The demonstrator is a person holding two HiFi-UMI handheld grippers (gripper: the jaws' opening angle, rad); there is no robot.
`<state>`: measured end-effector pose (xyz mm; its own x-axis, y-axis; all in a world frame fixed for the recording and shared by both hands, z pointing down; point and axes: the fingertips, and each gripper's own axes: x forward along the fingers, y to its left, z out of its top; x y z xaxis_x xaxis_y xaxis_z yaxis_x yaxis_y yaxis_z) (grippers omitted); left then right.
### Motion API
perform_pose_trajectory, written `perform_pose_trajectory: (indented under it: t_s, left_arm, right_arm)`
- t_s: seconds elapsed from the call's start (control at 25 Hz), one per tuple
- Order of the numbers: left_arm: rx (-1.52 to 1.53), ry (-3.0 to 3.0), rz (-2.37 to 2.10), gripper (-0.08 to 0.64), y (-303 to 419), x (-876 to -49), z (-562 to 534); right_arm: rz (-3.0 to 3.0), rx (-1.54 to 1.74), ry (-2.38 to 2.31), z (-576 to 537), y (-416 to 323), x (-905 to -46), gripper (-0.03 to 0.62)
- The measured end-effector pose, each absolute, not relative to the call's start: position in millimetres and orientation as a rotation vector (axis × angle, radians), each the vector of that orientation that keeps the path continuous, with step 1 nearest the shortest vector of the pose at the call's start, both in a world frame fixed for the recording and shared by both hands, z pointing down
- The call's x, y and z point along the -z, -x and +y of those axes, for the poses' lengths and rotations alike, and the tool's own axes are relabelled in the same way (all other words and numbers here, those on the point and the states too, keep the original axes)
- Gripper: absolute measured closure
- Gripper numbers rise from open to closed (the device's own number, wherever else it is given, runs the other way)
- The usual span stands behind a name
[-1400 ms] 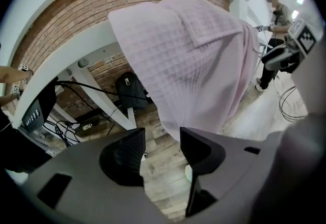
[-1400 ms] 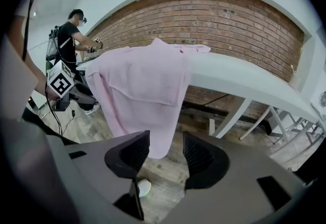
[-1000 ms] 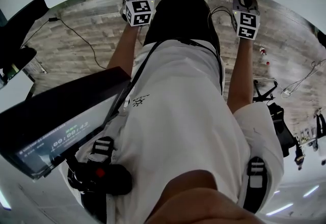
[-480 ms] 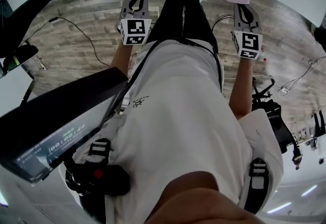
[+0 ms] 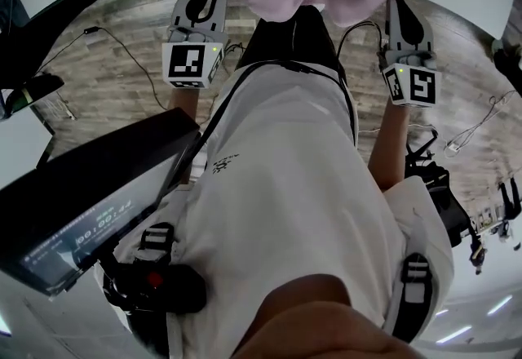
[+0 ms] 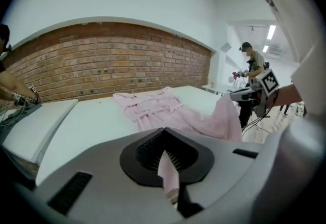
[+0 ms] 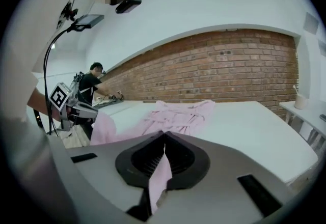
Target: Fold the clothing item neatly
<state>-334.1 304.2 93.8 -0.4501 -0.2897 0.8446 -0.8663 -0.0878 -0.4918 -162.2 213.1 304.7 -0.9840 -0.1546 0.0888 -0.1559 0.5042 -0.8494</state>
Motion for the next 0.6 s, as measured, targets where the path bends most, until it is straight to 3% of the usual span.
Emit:
perform_pose_trajectory:
  t_s: [0.4, 0.6]
  left_arm:
    - [-1.452, -1.112, -2.002, 0.555, 389.8, -53.9, 250.7]
    - [-1.606, -1.034, -1.973, 0.555, 412.0, -78.0, 238.0]
  right_arm:
    - [-2.656, -1.626, -0.639, 150.9, 161.5, -325.0, 0.584]
    - [-2.628, -1.495, -0.653, 144.2, 193.3, -322.8, 0.584]
